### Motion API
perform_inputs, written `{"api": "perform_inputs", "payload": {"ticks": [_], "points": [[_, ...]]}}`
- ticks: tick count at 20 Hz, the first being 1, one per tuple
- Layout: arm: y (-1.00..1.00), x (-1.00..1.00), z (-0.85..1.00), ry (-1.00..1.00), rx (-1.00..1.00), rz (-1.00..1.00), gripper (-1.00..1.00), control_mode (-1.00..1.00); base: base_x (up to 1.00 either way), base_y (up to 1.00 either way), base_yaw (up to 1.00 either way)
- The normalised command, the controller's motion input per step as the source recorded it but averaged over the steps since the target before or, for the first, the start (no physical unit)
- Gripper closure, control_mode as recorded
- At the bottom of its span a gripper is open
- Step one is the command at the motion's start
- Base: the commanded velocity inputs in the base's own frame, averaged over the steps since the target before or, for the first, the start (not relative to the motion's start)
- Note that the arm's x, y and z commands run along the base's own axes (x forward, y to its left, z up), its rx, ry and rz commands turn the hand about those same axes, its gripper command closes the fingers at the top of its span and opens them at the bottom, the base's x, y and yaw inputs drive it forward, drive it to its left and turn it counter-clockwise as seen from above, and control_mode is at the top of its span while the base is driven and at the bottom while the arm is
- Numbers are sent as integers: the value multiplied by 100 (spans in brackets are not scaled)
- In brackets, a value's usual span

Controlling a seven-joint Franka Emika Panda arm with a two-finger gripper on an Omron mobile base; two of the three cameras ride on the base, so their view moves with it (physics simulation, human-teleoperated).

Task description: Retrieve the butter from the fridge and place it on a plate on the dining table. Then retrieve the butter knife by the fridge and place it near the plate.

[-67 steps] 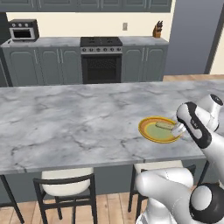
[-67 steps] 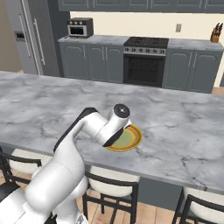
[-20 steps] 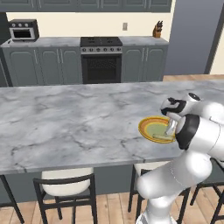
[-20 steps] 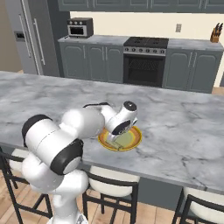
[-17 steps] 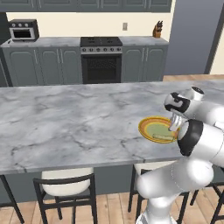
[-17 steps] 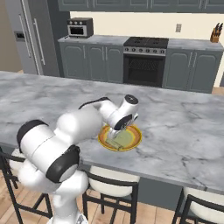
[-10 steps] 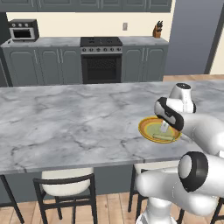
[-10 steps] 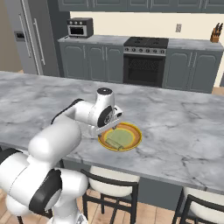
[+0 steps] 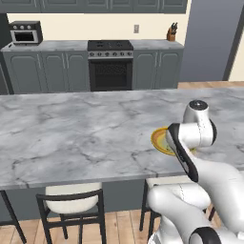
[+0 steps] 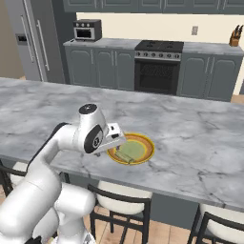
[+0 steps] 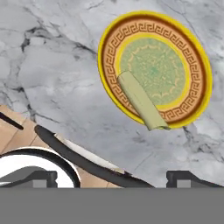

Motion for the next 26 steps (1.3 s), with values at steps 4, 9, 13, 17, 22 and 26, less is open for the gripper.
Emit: {"api": "perform_inputs", "payload": {"ticks": [4,9,13,17,22,26], "points": [[-26,-41,16,0,5,-7,-100,100,-25,-10,-2],[0,0,0,0,0,0,-100,100,-100,-40,-13],[0,0,0,0,0,0,-100,100,-79,-64,-18],[0,0,0,0,0,0,-100,100,-15,-96,-15],[0,0,0,0,0,0,-100,100,10,-100,-9],[0,0,0,0,0,0,-100,100,27,-100,-6]]}}
